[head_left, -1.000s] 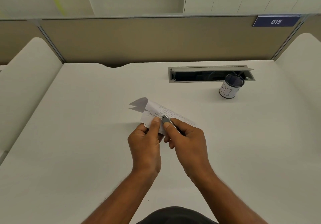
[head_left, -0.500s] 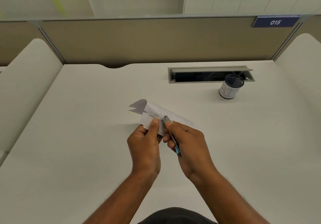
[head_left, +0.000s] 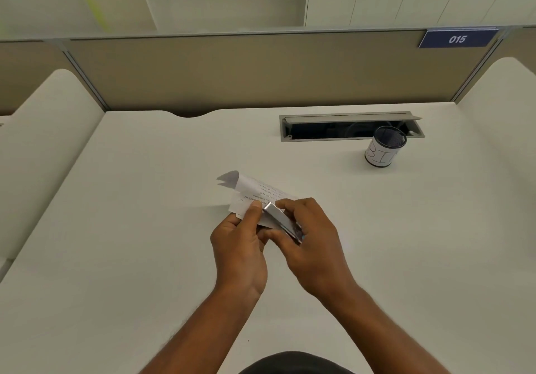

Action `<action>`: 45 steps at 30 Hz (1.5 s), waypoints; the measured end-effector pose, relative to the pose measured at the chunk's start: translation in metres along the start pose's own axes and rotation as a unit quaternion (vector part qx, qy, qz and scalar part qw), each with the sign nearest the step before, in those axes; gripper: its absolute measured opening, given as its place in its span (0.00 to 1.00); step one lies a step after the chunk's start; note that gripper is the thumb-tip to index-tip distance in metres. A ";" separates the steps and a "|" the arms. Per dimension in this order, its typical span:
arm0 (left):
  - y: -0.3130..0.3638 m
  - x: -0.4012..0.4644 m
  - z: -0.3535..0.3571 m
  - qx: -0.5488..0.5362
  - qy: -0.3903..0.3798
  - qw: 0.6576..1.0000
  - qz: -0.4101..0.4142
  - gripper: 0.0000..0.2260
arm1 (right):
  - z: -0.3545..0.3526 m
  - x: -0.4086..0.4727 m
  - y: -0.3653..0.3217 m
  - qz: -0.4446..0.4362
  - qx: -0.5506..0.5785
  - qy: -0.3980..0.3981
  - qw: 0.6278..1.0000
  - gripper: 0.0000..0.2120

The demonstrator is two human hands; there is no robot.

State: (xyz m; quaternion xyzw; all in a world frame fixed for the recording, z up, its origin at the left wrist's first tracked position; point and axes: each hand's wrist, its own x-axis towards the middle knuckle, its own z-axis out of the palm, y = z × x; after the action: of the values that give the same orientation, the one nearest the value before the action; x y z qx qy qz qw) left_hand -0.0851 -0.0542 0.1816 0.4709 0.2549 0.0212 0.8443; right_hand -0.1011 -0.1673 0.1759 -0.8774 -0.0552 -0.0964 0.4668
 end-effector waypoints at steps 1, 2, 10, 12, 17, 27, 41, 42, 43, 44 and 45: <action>0.000 0.001 0.000 -0.002 -0.001 1.000 -0.004 0.06 | 0.000 0.000 0.001 -0.015 -0.021 -0.010 1.000 0.17; 0.000 0.001 0.000 -0.004 0.002 1.000 -0.010 0.07 | 0.000 0.000 0.001 -0.027 -0.035 -0.017 0.999 0.18; 0.005 0.012 -0.006 -0.018 -0.033 0.999 -0.037 0.10 | -0.004 0.005 0.006 -0.132 -0.133 0.040 0.981 0.23; 0.006 0.015 -0.007 -0.015 -0.049 0.998 -0.045 0.10 | -0.007 0.008 0.009 -0.154 -0.136 0.047 0.977 0.24; 0.010 0.021 -0.009 0.003 -0.079 0.995 -0.059 0.10 | -0.010 0.009 0.011 -0.167 -0.141 0.038 0.975 0.23; 0.009 0.023 -0.013 0.098 -0.061 0.993 -0.031 0.09 | -0.015 0.008 -0.002 -0.045 0.036 0.005 0.998 0.14; 0.014 0.018 -0.011 0.054 -0.077 0.995 -0.039 0.08 | -0.012 0.002 -0.004 0.006 0.062 0.039 0.997 0.12; 0.014 0.017 -0.011 0.056 -0.077 0.995 -0.036 0.09 | -0.012 0.002 -0.005 0.000 0.056 0.044 0.997 0.12; 0.014 0.017 -0.011 0.058 -0.078 0.995 -0.032 0.09 | -0.012 0.001 -0.005 -0.006 0.049 0.049 0.998 0.12; 0.014 0.017 -0.010 0.060 -0.080 0.995 -0.028 0.09 | -0.012 0.001 -0.004 -0.011 0.043 0.053 0.998 0.12; 0.014 0.017 -0.010 0.061 -0.082 0.995 -0.024 0.08 | -0.012 0.000 -0.003 -0.015 0.037 0.055 0.998 0.11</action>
State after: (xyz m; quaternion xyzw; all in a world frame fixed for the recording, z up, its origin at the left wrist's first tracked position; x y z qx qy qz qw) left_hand -0.0723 -0.0336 0.1819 0.5153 0.1972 -0.0534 0.8323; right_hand -0.1028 -0.1756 0.1853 -0.8520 -0.0464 -0.1493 0.4997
